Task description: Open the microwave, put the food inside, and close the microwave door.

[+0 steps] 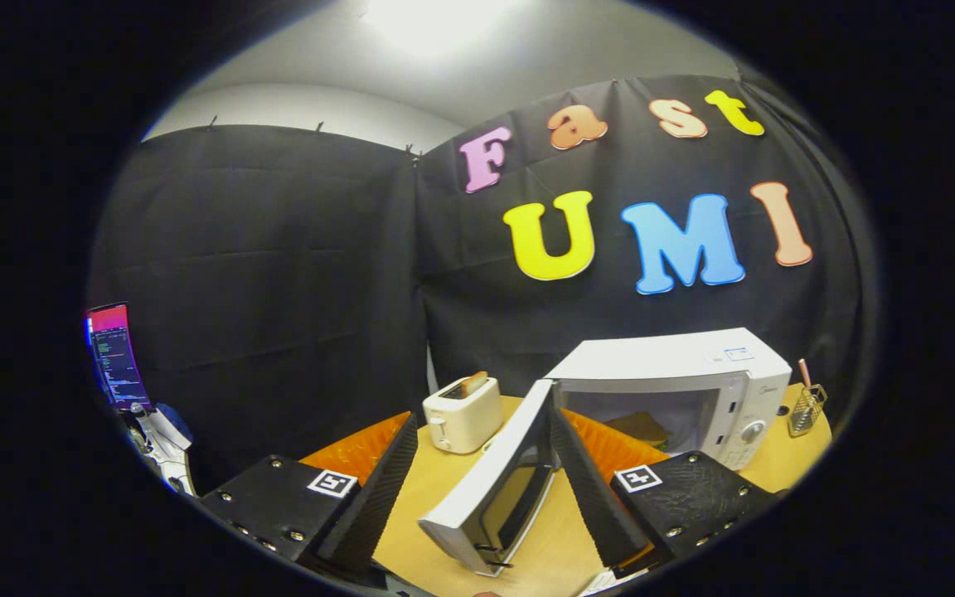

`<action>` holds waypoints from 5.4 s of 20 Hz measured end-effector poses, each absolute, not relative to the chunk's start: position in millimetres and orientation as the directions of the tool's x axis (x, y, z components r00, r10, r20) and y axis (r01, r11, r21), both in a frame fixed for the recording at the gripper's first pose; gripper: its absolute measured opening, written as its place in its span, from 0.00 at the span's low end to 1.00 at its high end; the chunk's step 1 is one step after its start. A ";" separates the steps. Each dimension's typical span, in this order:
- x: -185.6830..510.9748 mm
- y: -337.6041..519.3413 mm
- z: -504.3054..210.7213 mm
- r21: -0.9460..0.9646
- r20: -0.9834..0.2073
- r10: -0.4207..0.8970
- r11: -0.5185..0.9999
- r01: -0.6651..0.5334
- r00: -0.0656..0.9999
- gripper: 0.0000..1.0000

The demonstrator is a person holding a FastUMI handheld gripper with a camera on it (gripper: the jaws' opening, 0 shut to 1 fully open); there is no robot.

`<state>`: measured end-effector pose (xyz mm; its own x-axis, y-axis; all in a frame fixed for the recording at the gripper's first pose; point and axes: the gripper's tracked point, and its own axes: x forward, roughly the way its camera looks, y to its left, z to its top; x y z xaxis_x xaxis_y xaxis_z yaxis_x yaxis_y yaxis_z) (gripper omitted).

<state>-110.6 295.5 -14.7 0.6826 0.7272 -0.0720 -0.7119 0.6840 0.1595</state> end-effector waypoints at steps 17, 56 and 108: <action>-197.3 401.0 -117.5 0.240 -0.262 0.878 0.461 -0.854 0.400 0.80; 14.8 183.7 -181.2 0.046 -0.419 0.454 0.876 -0.480 0.786 0.01; -8.7 126.4 -74.0 0.010 -0.186 0.135 0.991 -0.136 0.973 0.15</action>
<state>-8.7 126.4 -74.0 0.9731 0.1351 -0.1864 -0.1356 0.9907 0.0103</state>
